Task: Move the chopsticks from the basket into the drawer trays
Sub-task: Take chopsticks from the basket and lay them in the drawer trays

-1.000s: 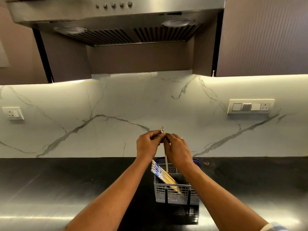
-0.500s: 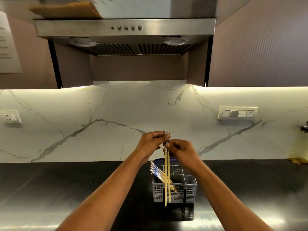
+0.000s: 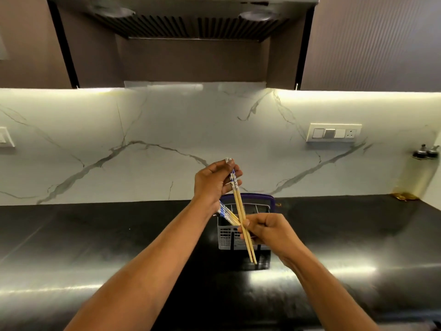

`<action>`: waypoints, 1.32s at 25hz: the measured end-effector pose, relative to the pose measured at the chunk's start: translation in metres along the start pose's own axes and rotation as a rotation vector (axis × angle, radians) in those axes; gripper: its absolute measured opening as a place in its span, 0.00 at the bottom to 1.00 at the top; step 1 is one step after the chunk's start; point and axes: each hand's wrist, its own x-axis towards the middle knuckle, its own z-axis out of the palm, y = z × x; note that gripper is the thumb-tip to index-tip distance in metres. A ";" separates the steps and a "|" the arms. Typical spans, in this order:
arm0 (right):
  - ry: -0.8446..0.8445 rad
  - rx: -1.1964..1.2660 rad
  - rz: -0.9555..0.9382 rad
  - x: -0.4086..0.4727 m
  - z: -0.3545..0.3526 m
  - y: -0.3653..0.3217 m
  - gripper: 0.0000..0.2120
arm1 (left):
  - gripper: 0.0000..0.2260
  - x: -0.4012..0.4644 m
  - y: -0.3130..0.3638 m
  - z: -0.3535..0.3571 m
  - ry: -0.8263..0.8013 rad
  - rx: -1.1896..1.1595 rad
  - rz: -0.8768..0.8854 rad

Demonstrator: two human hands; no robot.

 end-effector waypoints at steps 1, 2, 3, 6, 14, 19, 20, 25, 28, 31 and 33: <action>0.017 0.016 0.031 -0.006 0.002 0.010 0.07 | 0.09 -0.005 -0.009 -0.002 -0.005 0.002 -0.032; 0.032 0.029 0.060 -0.011 0.005 0.020 0.07 | 0.09 -0.010 -0.018 -0.004 -0.015 0.010 -0.061; 0.042 0.037 0.083 -0.017 0.006 0.030 0.06 | 0.09 -0.016 -0.028 -0.007 -0.028 0.026 -0.082; 0.071 0.057 0.158 -0.047 0.008 0.065 0.06 | 0.05 -0.037 -0.064 -0.014 -0.068 0.080 -0.140; 0.101 0.110 0.554 -0.173 0.029 0.181 0.08 | 0.10 -0.130 -0.208 -0.050 -0.134 0.160 -0.500; 0.176 0.023 0.797 -0.216 0.025 0.241 0.07 | 0.12 -0.172 -0.269 -0.090 -0.135 0.341 -0.641; 0.198 -0.012 0.834 -0.216 0.022 0.253 0.07 | 0.12 -0.177 -0.274 -0.103 -0.093 0.353 -0.665; 0.193 -0.237 0.962 -0.194 0.026 0.295 0.10 | 0.13 -0.189 -0.276 -0.156 0.061 0.455 -0.690; 0.158 -0.379 1.059 -0.176 0.035 0.316 0.07 | 0.12 -0.186 -0.267 -0.163 0.118 0.443 -0.667; 0.126 -0.498 1.117 -0.167 0.046 0.321 0.06 | 0.10 -0.185 -0.260 -0.164 0.175 0.401 -0.659; 0.059 -0.557 1.109 -0.164 0.052 0.327 0.11 | 0.10 -0.188 -0.256 -0.164 0.195 0.381 -0.668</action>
